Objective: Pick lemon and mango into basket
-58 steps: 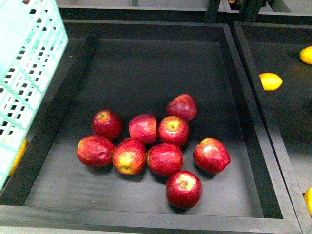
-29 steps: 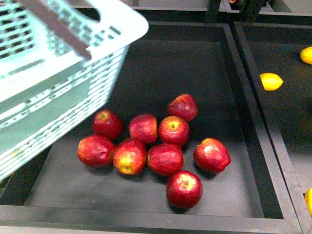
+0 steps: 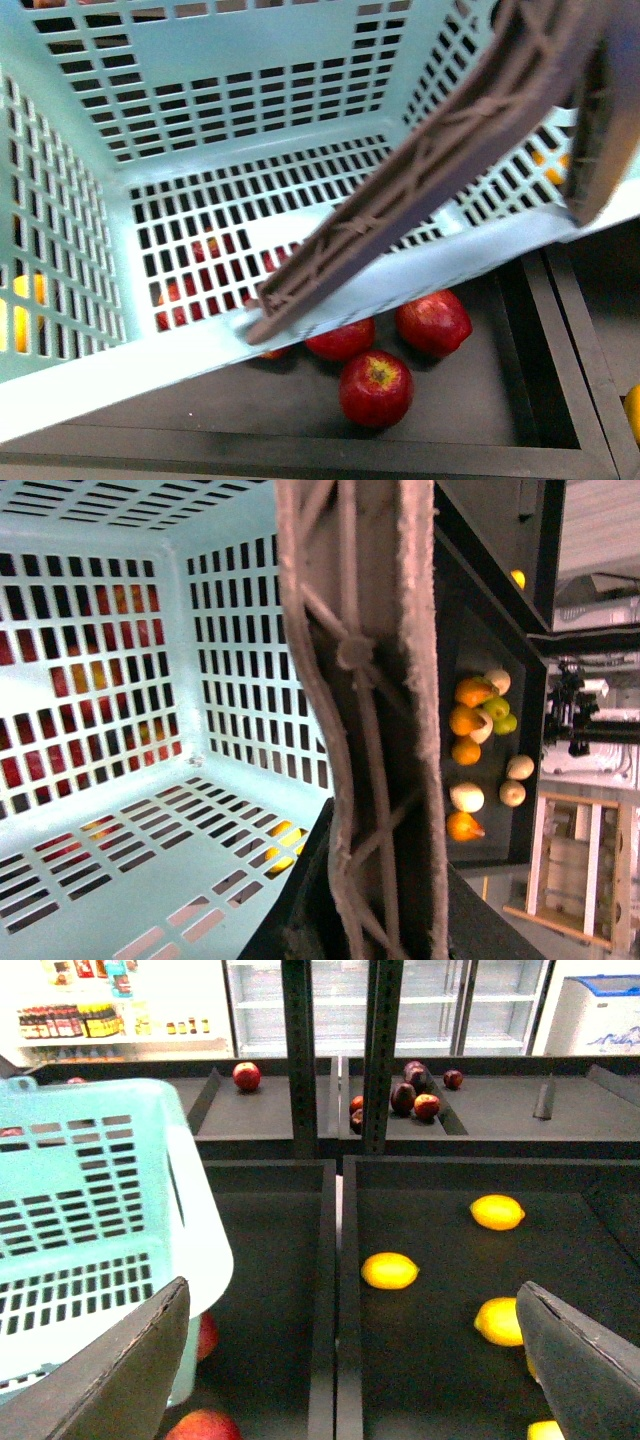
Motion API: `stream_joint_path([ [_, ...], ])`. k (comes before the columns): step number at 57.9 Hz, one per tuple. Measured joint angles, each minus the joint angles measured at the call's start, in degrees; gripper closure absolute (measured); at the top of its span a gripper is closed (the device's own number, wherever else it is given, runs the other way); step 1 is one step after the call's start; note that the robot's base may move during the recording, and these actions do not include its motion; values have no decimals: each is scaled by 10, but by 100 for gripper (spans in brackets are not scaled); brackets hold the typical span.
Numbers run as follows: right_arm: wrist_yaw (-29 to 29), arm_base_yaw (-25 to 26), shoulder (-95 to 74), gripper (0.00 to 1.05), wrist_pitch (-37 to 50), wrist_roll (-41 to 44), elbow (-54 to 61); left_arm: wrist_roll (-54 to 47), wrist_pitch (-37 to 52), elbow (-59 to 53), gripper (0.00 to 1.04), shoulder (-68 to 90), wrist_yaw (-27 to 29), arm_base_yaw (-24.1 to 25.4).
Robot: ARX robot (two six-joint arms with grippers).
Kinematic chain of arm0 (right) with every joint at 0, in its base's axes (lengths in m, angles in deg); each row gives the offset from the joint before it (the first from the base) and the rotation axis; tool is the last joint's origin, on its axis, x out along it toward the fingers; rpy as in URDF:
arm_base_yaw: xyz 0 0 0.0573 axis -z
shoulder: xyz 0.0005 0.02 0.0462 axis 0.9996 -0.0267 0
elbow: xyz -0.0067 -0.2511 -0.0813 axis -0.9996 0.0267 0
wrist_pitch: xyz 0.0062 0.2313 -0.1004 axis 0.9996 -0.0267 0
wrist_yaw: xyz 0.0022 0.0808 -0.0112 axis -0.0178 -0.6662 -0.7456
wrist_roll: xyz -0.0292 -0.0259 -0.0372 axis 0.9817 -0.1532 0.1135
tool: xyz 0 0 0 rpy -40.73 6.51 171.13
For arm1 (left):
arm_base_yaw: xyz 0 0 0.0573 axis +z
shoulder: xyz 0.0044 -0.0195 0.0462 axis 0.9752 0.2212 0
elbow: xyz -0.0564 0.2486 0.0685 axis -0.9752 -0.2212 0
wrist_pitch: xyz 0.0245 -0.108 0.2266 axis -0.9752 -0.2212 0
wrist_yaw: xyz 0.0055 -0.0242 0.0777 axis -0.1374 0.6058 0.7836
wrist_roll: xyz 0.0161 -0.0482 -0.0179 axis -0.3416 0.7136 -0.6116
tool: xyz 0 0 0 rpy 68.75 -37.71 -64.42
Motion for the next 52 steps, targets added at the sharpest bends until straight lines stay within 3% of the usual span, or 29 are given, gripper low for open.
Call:
stream_joint_path([
  [11,0,0,0,9,0,0,0,-7,-1,3,98,0,-21,-26],
  [31,0,0,0,9,0,0,0,-14,-1,3,98,0,-7,-23],
  [36,36,-3,-68,9,-128,-79,-50,-14,-1,3,98,0,-9,-23],
  [39,35,7,-128,9,-196,-137,-78,-13,-1,3,98,0,-10,-23],
  [42,21,23,-163,9,-212,-177,-81,-15,-1,3,98,0,-10,-24],
  [52,-6,111,-253,9,-138,-212,-83,-14,-1,3,98,0,-14,-23],
])
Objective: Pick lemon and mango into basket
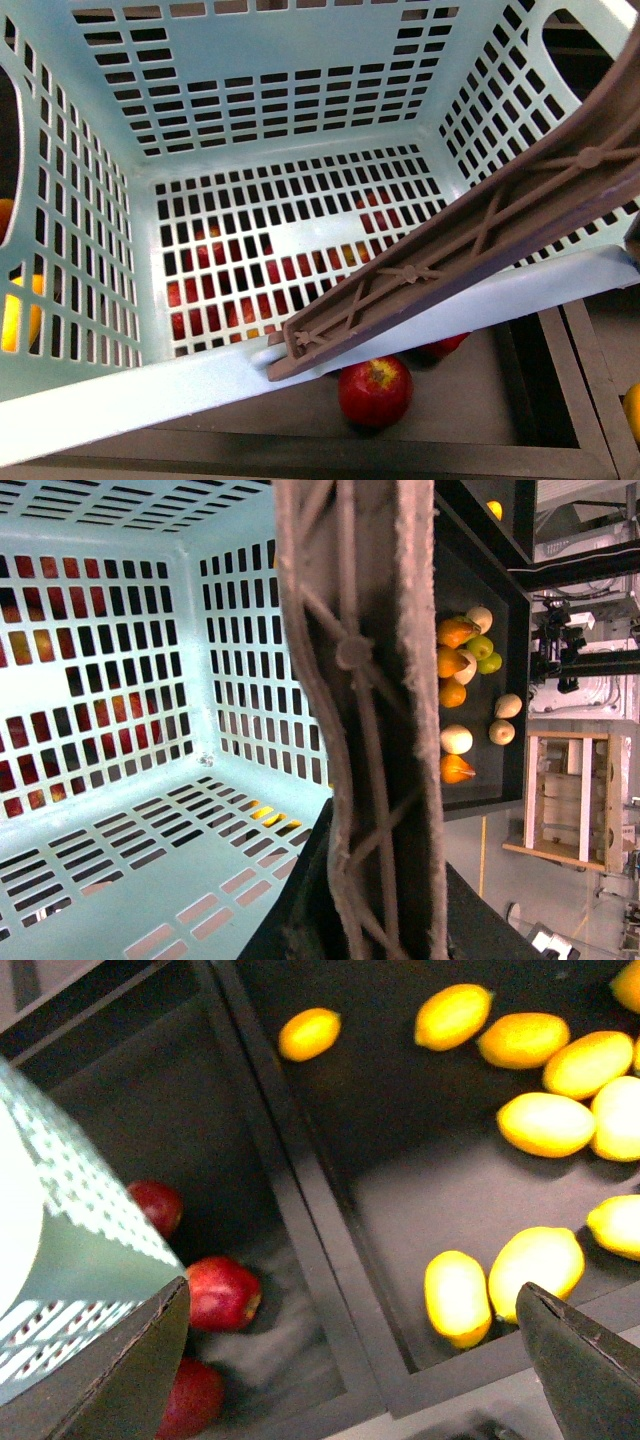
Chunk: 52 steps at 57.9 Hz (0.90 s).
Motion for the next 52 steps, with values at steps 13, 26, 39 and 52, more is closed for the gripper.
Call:
stream_joint_path([
  [13,-4,113,-277,9,215,-24,-43,-2,0,0,98,0,5,0],
  [26,35,170,-619,9,343,-61,-181,-2,0,0,98,0,2,0],
  [39,42,171,-816,9,377,-91,-251,-2,0,0,98,0,3,0],
  [52,45,170,-933,9,379,-108,-313,-2,0,0,98,0,4,0],
])
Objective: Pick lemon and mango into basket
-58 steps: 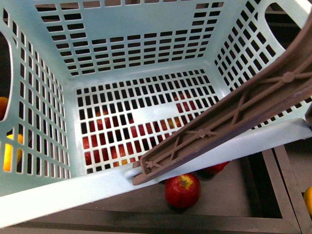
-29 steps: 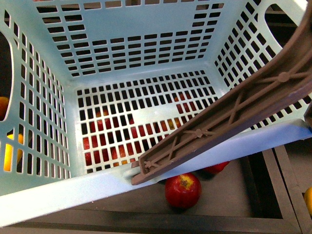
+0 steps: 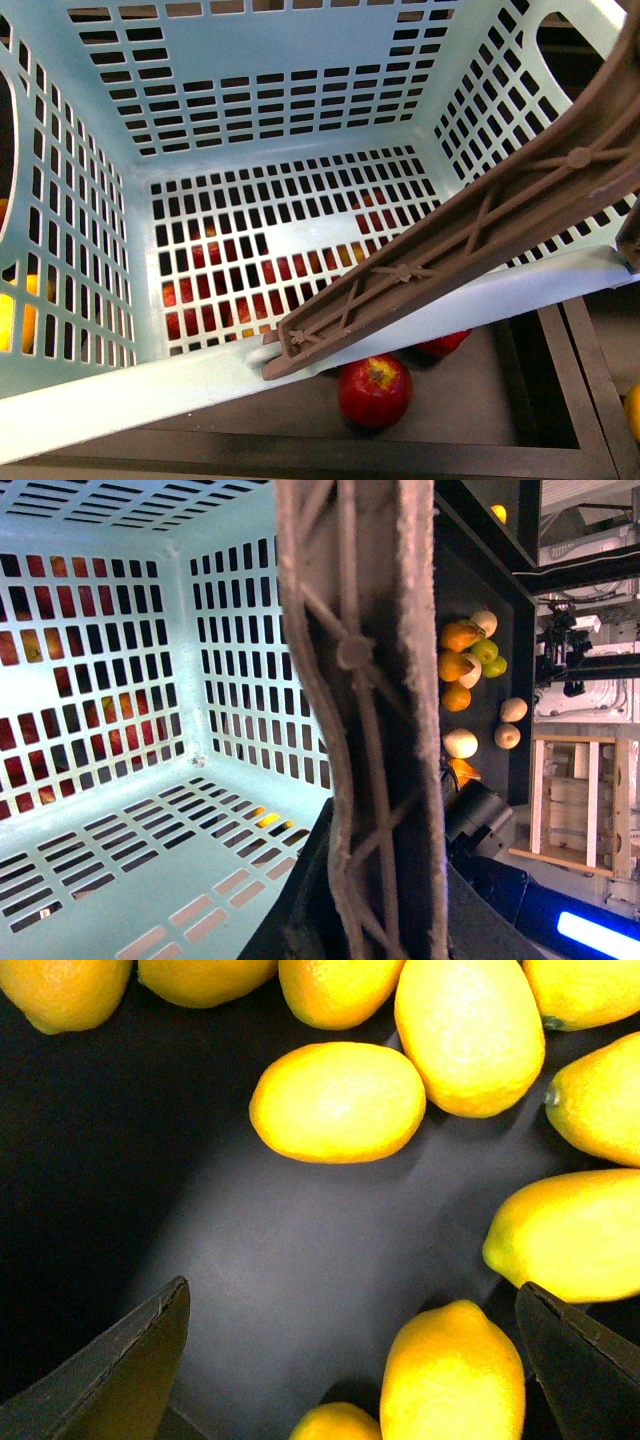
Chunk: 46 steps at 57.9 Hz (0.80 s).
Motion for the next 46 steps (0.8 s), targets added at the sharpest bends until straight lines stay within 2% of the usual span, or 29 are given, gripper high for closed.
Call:
stream_joint_path([
  [28,7,-11,-151,9,-71,-89,-182,0,0,0,98,0,0,0],
  [46,17,-12,-199,9,-103,-103,-257,0,0,0,98,0,0,0],
])
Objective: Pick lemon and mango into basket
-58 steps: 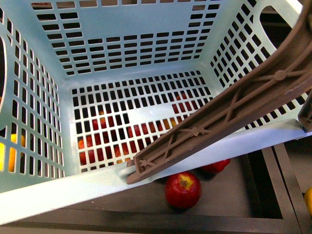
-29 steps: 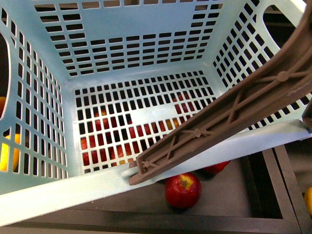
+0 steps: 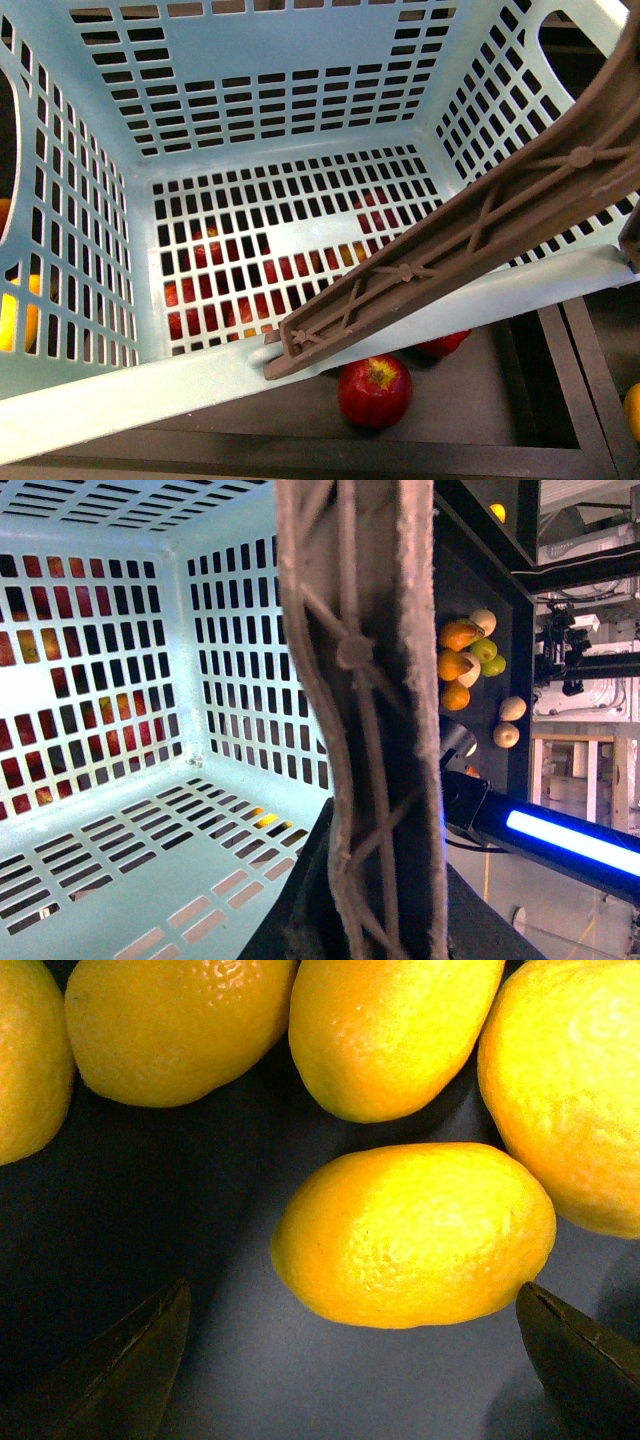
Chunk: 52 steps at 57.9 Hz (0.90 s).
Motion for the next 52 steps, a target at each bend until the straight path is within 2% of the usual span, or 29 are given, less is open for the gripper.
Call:
stream_joint_path([
  [21,9,1,-52,9,-33,0,-74,0,0,0,98,0,0,0],
  [49,7,0,-79,9,-37,0,-89,0,0,0,98,0,0,0],
  [52,7,0,-79,12,-37,-2,-89,0,0,0,98,0,0,0],
])
